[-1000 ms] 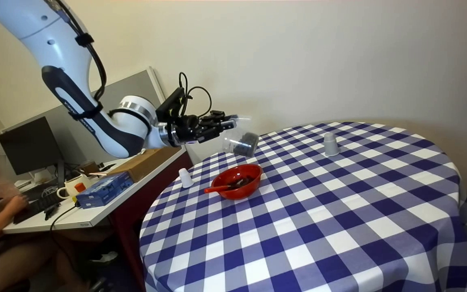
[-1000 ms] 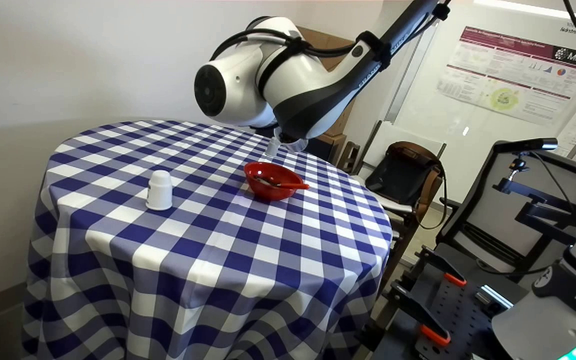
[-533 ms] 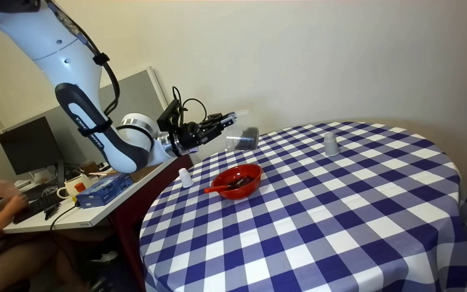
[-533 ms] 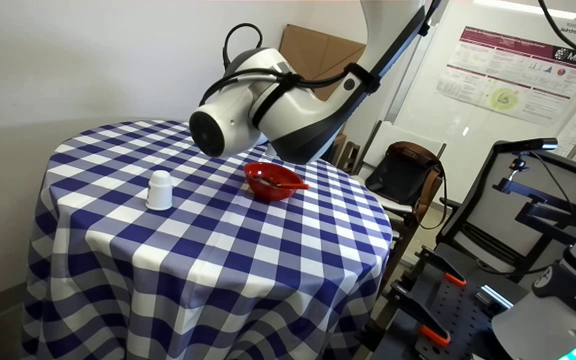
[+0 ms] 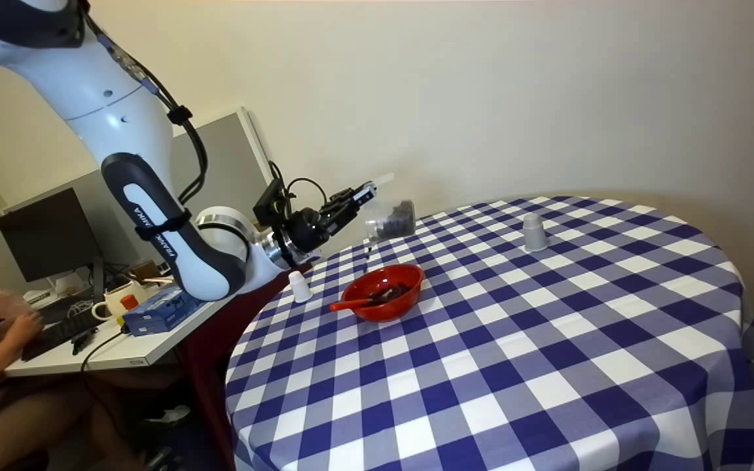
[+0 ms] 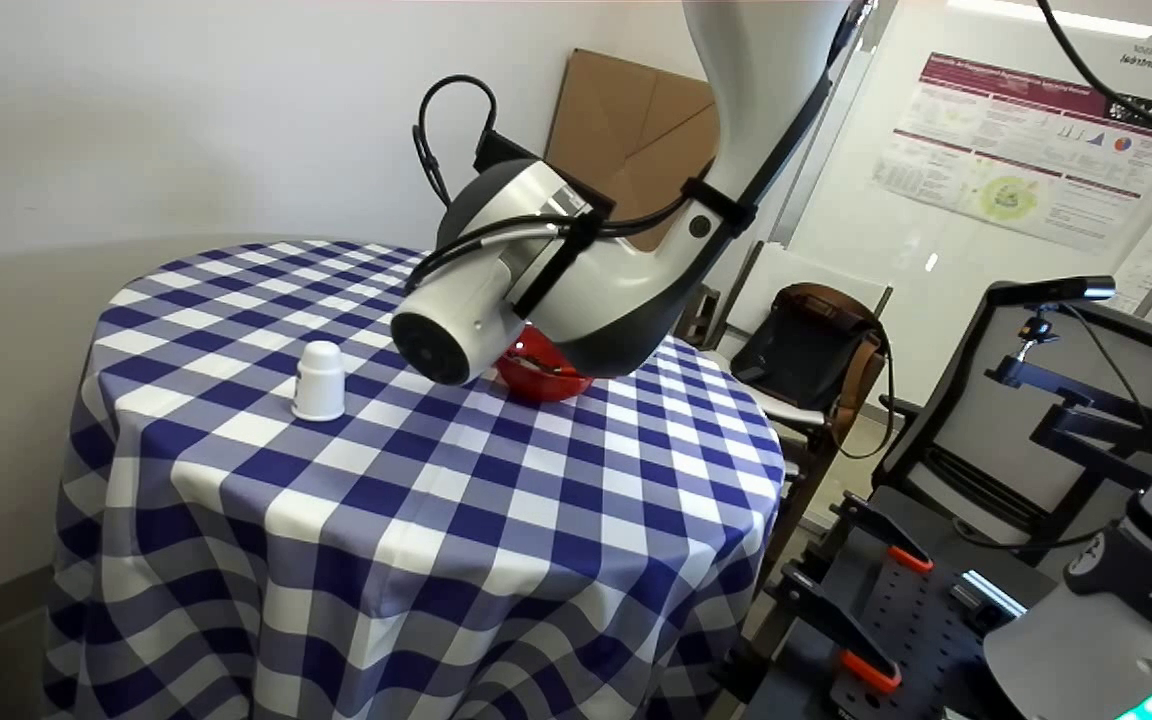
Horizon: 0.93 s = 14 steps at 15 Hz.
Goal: Pour some of the beans in the jar into the red bowl
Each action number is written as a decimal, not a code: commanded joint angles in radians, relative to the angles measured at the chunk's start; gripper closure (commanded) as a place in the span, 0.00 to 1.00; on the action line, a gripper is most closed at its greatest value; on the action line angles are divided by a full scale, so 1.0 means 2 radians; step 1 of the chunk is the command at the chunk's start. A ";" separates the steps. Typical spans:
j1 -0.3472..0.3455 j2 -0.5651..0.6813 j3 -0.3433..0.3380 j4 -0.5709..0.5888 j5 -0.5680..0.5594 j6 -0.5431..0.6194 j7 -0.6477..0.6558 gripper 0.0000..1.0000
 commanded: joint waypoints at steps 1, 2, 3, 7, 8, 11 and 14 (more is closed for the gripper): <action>0.006 0.006 -0.001 -0.011 -0.028 -0.030 0.011 0.88; 0.005 0.006 -0.002 -0.015 -0.033 -0.033 0.011 0.88; 0.005 0.007 -0.002 -0.017 -0.037 -0.037 0.011 0.88; 0.004 0.011 -0.005 -0.028 -0.056 -0.053 0.016 0.88; 0.004 0.013 -0.005 -0.030 -0.060 -0.057 0.018 0.88; 0.004 0.017 -0.008 -0.035 -0.077 -0.070 0.027 0.88; 0.003 0.019 -0.009 -0.041 -0.089 -0.082 0.033 0.88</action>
